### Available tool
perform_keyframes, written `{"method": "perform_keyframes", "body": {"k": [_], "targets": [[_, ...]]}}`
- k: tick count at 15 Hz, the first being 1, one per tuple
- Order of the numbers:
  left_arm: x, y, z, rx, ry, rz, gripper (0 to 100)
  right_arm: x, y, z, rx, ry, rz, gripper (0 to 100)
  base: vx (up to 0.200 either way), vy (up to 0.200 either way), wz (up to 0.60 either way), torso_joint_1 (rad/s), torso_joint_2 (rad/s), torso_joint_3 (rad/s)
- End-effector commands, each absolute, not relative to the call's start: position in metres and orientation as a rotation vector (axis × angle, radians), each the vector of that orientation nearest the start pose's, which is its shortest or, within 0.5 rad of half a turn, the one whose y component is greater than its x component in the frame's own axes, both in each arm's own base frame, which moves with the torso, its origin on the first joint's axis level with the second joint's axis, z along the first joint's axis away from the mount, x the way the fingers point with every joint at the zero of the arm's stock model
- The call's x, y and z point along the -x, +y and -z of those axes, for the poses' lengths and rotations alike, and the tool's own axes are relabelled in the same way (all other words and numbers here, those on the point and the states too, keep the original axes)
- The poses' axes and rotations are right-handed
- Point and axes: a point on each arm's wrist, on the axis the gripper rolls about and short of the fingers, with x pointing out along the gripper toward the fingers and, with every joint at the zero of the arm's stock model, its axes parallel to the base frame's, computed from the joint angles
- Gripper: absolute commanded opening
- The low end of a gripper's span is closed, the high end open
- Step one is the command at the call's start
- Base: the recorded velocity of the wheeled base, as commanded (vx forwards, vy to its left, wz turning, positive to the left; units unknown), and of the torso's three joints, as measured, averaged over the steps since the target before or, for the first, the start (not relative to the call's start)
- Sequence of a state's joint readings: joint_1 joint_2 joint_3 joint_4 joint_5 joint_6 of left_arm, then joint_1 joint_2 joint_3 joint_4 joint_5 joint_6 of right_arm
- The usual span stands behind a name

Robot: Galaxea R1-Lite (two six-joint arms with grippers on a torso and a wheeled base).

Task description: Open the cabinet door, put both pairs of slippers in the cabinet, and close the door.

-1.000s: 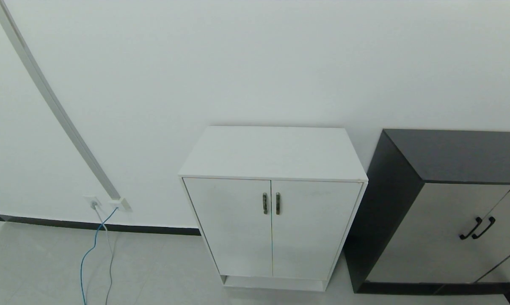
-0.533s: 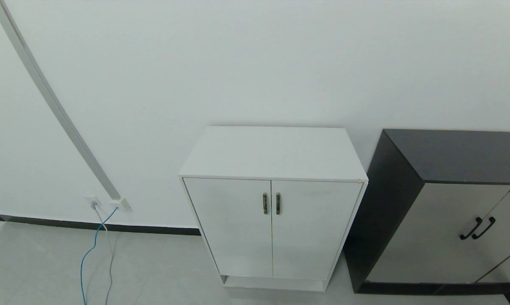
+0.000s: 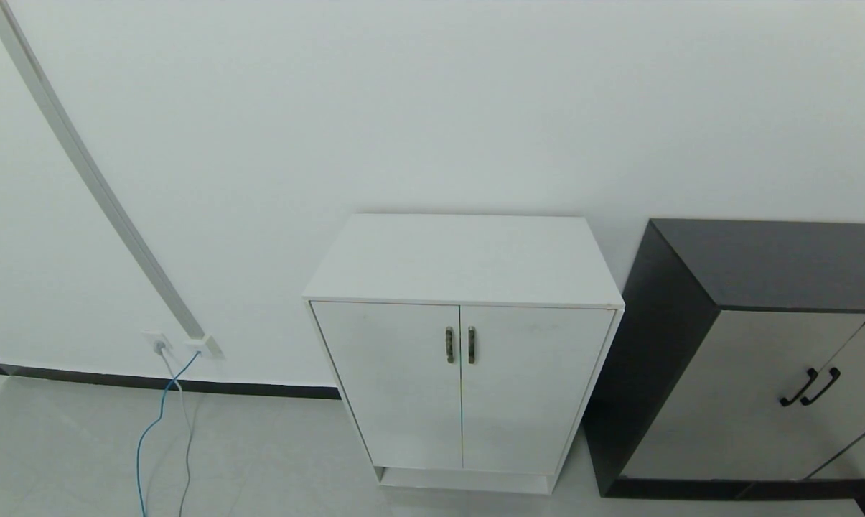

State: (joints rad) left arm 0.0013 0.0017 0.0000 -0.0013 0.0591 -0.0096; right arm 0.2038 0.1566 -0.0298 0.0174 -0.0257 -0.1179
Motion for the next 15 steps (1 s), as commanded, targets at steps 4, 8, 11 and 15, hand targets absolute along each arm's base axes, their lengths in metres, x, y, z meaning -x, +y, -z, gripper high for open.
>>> {"method": "perform_keyframes", "body": {"k": [4, 8, 11, 15], "targets": [[0.023, 0.001, -0.076, 0.012, 0.0, -0.061, 0, 0.01, -0.001, -0.085, 0.12, 0.161, -0.008, 0, 0.0, 0.0, 0.0, 0.0, 0.0, 0.0], [0.023, 0.001, -0.076, 0.012, 0.0, -0.061, 0, 0.016, -0.001, -0.084, 0.039, 0.094, -0.002, 0, 0.0, 0.0, 0.0, 0.0, 0.0, 0.0], [0.023, 0.001, -0.076, 0.012, 0.0, -0.061, 0, 0.017, -0.001, -0.076, 0.004, 0.089, 0.043, 0, 0.0, 0.0, 0.0, 0.0, 0.0, 0.0], [0.023, 0.001, -0.076, 0.012, 0.0, -0.061, 0, 0.021, -0.001, -0.075, 0.002, 0.031, 0.018, 0, 0.0, 0.0, 0.0, 0.0, 0.0, 0.0]]}}
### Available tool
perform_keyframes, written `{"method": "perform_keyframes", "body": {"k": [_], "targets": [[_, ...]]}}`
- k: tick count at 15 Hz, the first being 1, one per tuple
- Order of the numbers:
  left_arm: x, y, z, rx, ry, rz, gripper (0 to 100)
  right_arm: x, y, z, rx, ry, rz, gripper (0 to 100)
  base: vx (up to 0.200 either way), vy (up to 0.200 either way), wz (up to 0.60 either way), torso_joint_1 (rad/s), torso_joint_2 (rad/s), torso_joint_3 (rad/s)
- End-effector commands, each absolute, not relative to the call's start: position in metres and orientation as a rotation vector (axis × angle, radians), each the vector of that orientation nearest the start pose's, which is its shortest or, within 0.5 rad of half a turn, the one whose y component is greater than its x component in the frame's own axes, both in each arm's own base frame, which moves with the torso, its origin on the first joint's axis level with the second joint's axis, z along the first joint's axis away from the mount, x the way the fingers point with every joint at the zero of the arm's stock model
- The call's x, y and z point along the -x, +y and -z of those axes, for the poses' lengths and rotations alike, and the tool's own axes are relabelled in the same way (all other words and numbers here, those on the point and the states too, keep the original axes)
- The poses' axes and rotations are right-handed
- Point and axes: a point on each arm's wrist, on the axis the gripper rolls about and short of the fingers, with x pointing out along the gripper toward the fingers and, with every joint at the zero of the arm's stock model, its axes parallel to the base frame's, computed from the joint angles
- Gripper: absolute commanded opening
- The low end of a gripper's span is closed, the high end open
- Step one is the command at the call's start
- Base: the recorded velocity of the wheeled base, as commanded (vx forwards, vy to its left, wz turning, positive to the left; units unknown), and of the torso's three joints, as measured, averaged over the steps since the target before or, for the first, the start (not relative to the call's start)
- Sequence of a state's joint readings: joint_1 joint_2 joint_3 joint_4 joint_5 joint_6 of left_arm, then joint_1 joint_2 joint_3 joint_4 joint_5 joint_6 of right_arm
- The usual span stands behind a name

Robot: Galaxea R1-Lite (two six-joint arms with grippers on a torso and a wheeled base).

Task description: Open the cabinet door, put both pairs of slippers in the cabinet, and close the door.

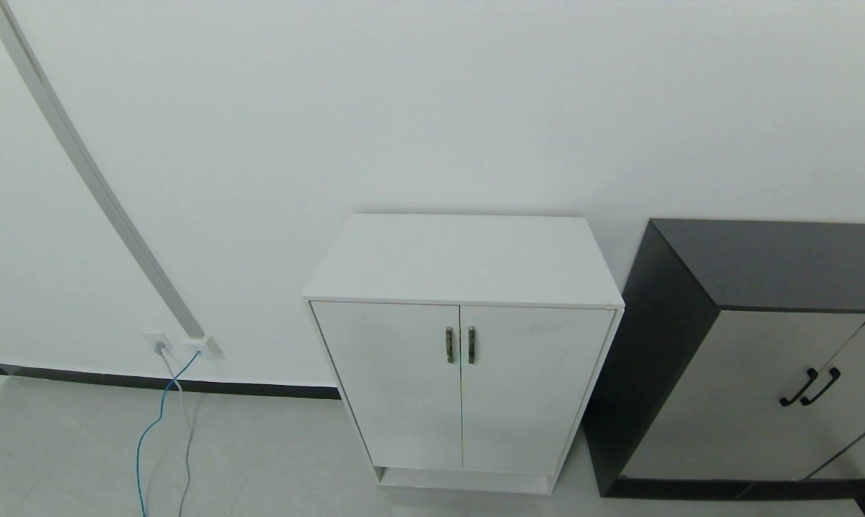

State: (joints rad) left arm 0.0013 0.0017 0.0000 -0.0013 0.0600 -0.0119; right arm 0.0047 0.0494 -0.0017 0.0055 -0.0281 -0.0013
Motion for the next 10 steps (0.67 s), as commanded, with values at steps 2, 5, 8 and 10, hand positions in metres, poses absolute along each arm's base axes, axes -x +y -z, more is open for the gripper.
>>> {"method": "perform_keyframes", "body": {"k": [2, 5, 8, 10], "targets": [[0.0227, 0.0013, -0.0757, 0.012, 0.0, -0.061, 0, 0.0225, -0.0007, -0.0751, -0.001, 0.009, 0.023, 0, 0.0, 0.0, 0.0, 0.0, 0.0, 0.0], [0.0227, 0.0013, -0.0757, 0.011, 0.0, -0.06, 0, 0.0227, -0.0009, -0.0754, -0.015, 0.003, 0.034, 0, 0.0, 0.0, 0.0, 0.0, 0.0, 0.0], [0.0227, 0.0012, -0.0757, 0.006, 0.0, -0.057, 0, 0.0227, -0.0012, -0.0761, -0.086, -0.007, 0.049, 0, 0.0, 0.0, 0.0, 0.0, 0.0, 0.0], [0.0227, 0.0012, -0.0757, 0.006, 0.0, -0.055, 0, 0.0227, -0.0012, -0.0761, -0.083, -0.007, 0.047, 0, 0.0, 0.0, 0.0, 0.0, 0.0, 0.0]]}}
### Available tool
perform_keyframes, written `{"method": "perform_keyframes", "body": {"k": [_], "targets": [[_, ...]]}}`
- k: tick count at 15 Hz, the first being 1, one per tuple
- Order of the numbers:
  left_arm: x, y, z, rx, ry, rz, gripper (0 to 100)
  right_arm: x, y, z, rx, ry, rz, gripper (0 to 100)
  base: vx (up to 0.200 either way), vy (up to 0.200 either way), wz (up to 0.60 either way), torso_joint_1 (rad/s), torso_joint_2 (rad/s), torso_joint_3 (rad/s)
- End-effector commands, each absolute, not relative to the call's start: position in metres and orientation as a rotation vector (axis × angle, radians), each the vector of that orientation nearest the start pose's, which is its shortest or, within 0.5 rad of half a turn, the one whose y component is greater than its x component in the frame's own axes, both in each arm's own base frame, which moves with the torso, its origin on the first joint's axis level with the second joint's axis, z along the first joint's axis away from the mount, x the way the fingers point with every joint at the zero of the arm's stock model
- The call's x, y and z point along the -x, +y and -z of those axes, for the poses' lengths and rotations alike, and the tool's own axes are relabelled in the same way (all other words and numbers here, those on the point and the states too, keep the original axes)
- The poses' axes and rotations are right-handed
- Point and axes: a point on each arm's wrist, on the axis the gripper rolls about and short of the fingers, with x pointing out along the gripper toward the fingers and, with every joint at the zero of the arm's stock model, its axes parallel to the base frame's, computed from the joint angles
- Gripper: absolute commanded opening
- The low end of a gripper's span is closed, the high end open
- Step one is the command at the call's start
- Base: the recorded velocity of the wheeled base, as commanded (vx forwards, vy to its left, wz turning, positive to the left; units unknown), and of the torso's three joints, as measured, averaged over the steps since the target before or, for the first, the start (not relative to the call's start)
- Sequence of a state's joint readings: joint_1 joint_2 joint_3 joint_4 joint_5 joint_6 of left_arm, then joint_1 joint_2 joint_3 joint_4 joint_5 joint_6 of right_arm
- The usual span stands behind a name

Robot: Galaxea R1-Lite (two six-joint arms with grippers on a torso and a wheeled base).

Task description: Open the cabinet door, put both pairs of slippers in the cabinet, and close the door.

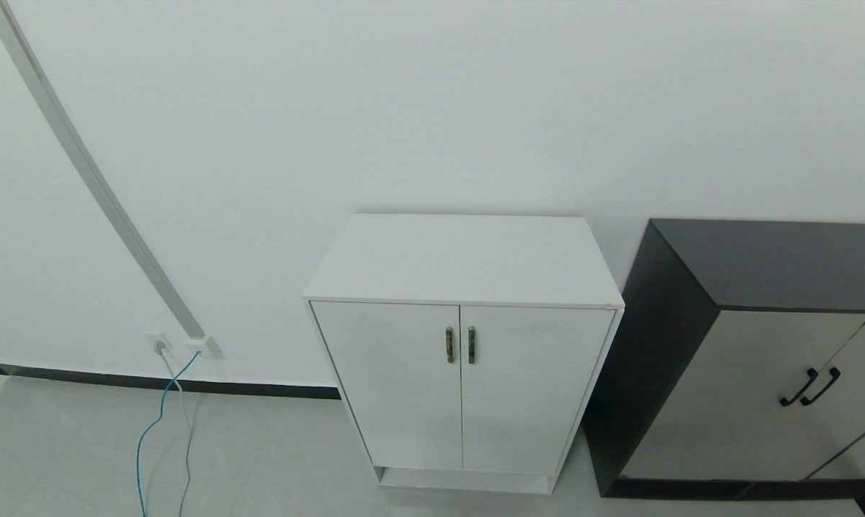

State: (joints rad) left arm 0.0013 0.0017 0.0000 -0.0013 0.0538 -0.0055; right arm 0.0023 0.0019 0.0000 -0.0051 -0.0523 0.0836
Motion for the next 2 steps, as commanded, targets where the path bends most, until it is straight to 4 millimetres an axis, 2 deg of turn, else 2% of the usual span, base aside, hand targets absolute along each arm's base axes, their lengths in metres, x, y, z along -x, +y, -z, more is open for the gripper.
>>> {"method": "perform_keyframes", "body": {"k": [1, 2], "targets": [[0.0227, 0.0012, -0.0757, 0.006, 0.0, -0.055, 0, 0.0227, -0.0012, -0.0761, -0.081, -0.006, 0.046, 0, 0.0, 0.0, 0.0, 0.0, 0.0, 0.0], [0.0227, 0.0012, -0.0757, 0.006, 0.0, -0.055, 0, 0.0227, -0.0011, -0.0761, -0.08, -0.006, 0.044, 0, 0.0, 0.0, 0.0, 0.0, 0.0, 0.0]]}}
